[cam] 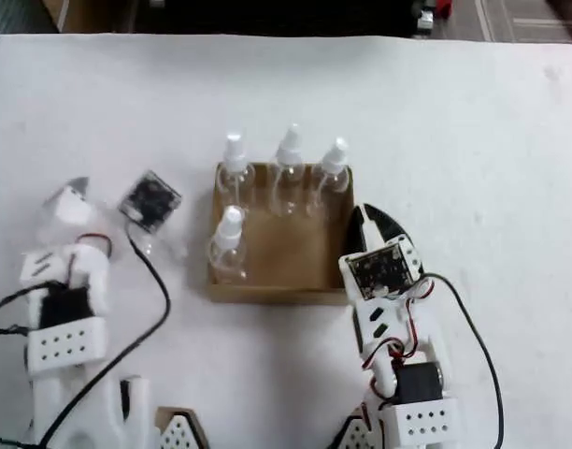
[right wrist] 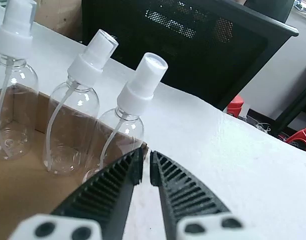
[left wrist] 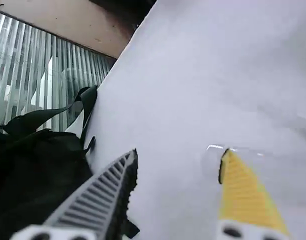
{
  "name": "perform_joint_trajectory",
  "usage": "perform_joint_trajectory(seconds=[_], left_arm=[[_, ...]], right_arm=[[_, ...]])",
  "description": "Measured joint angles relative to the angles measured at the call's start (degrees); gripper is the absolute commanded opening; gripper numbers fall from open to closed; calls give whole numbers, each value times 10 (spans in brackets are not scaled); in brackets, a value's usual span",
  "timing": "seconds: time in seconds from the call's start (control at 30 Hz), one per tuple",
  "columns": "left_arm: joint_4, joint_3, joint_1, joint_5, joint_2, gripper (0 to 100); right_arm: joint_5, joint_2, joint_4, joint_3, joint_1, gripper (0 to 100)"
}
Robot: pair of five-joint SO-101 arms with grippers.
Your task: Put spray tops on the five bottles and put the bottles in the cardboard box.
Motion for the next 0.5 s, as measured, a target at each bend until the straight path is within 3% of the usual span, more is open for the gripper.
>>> perform_joint_trajectory(seconds=[0.2,0.5], left_arm=[[166,-31,4,-132,0,246],[124,46,0,-171,0,286]], right_arm=[[2,0,0,0,0,18],[3,0,0,0,0,18]])
